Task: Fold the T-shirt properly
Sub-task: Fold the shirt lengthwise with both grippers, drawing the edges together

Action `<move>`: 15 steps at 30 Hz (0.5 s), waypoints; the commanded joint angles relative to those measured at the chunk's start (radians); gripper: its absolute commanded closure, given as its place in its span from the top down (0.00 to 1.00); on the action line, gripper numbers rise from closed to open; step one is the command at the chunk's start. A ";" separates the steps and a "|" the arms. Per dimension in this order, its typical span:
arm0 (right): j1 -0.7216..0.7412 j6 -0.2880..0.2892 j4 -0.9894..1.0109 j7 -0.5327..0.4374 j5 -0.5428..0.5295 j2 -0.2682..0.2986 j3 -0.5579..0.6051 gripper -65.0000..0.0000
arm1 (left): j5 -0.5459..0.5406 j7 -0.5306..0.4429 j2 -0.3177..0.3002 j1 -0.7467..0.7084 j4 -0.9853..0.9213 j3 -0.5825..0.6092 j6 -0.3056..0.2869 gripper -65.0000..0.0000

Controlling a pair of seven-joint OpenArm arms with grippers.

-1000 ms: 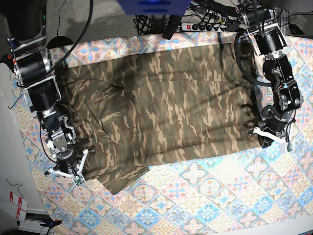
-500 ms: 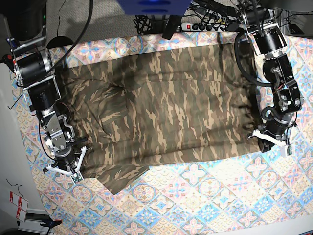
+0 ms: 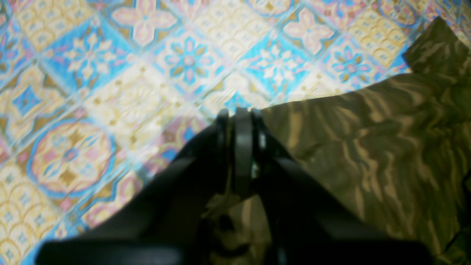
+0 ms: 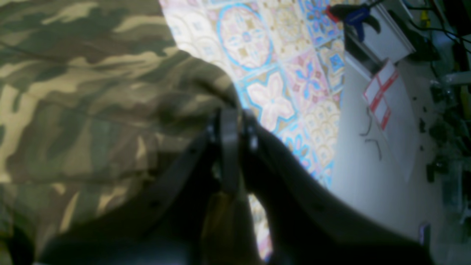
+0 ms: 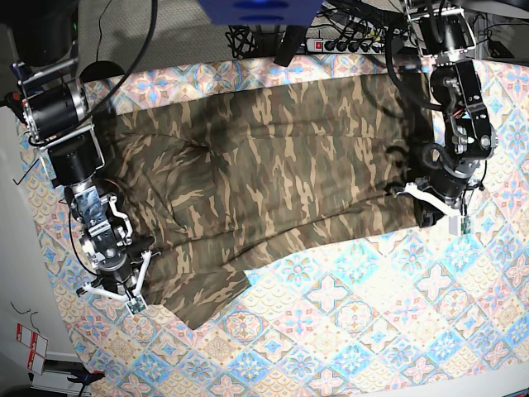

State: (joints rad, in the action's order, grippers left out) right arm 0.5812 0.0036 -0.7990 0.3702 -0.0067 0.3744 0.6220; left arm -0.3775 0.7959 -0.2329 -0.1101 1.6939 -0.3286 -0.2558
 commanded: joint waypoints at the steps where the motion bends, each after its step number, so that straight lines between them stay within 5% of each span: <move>1: 0.023 -0.012 -0.020 -0.004 0.000 0.015 -0.007 0.00 | -0.010 -0.028 -0.013 0.000 0.022 -0.005 -0.001 0.00; 15: -0.023 -0.012 -0.124 0.049 -0.002 0.061 -0.011 0.00 | -0.011 -0.023 -0.038 -0.052 0.036 -0.011 -0.001 0.00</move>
State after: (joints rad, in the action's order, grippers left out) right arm 0.5266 0.0032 -0.9039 0.4381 -0.0139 0.4236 0.6201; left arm -0.3817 0.7933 -0.2573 -0.1715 1.7088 -0.3351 -0.2588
